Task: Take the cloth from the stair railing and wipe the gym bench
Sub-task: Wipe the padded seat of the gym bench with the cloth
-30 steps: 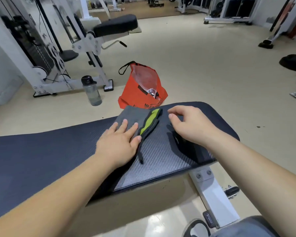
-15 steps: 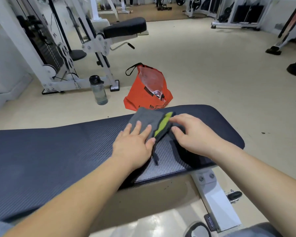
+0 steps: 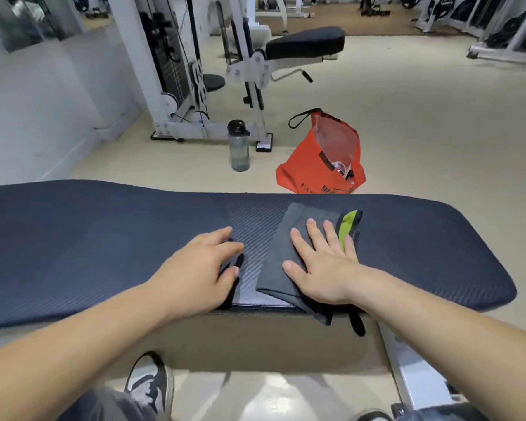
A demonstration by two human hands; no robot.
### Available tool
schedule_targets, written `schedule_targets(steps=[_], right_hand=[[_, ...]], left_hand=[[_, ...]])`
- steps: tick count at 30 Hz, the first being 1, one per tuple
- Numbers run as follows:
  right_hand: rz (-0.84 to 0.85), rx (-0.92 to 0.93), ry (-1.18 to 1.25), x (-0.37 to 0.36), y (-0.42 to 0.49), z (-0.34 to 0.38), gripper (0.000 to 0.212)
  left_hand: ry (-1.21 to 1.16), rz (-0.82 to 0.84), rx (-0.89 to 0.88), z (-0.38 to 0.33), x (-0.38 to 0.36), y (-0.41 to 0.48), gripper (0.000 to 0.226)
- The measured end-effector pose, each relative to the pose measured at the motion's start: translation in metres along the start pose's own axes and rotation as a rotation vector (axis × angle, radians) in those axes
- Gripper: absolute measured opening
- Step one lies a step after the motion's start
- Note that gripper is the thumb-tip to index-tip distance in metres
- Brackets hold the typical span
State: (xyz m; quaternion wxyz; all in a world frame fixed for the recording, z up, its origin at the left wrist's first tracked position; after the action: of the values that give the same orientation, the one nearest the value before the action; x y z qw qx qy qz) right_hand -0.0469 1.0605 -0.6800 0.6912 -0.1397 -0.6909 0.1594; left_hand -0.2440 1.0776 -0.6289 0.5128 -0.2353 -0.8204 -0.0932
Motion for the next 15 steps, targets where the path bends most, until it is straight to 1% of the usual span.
schedule_targets(steps=[3, 7, 11, 15], right_hand=[[-0.059, 0.013, -0.043, 0.015, 0.035, 0.003, 0.078], [-0.095, -0.104, -0.025, 0.034, 0.072, -0.009, 0.082], [-0.075, -0.138, -0.041, 0.036, 0.074, -0.010, 0.081], [-0.025, -0.135, -0.043, 0.032, 0.062, 0.015, 0.085]], left_hand=[[-0.014, -0.015, 0.020, 0.000, -0.003, -0.010, 0.050], [0.031, -0.004, 0.082, 0.012, 0.007, -0.029, 0.052], [0.112, 0.019, 0.127, 0.042, 0.031, -0.041, 0.052], [0.097, -0.045, 0.116, 0.076, 0.047, -0.040, 0.050]])
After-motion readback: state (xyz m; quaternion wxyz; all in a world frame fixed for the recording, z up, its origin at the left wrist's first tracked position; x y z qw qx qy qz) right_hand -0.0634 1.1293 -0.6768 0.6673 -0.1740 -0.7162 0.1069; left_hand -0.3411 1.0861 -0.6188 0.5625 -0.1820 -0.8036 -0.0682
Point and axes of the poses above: each hand's wrist, its own y-axis towards the middle knuckle, its own x-axis out of the back of the hand, z = x × y, the point moved 9 cm from there along y, towards the middle knuckle, and after that the axes turned 10 degrees about -y, right-handed, at the moved point
